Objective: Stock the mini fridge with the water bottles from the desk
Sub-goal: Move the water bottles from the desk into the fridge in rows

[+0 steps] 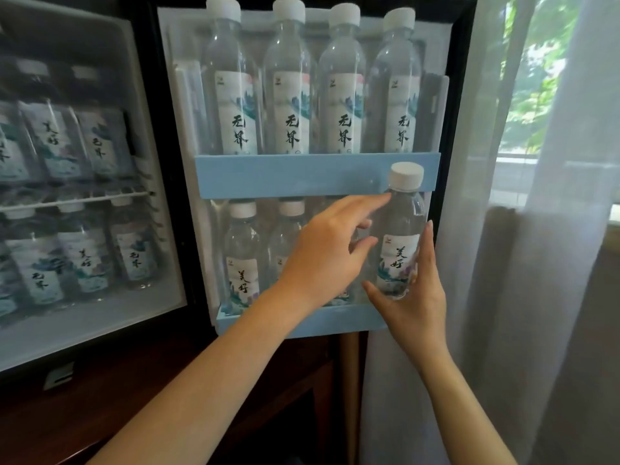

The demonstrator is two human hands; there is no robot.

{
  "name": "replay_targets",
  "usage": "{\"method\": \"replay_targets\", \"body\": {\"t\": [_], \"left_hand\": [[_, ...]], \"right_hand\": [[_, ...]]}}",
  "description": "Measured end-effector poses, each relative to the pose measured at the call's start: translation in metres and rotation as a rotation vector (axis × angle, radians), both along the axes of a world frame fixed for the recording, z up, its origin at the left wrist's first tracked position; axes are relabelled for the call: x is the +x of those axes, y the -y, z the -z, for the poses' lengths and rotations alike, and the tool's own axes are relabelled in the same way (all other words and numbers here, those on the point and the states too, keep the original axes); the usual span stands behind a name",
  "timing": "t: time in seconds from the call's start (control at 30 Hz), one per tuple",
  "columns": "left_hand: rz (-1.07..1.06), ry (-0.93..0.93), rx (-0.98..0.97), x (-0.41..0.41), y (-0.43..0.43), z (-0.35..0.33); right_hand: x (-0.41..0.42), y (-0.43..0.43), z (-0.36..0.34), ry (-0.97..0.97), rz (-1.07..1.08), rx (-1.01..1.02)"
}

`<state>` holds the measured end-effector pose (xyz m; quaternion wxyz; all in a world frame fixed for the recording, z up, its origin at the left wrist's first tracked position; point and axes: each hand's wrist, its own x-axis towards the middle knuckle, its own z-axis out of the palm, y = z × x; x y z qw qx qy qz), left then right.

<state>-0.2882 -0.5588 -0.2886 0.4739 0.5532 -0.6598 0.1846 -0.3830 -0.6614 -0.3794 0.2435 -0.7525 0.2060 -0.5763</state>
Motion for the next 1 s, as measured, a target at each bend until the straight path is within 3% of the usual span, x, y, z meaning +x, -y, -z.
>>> {"method": "replay_targets", "body": {"t": [0.47,0.6,1.0], "left_hand": [[-0.091,0.178,-0.050,-0.003,0.014,0.006],[-0.152,0.341,-0.046,-0.006,0.015,0.002],[-0.278,0.341,-0.041,0.002,0.019,0.002]], "right_hand": [[0.009,0.013,0.009,-0.032,0.007,0.116],[0.006,0.011,0.012,-0.082,0.014,0.048],[0.009,0.008,0.014,-0.221,0.091,0.054]]}}
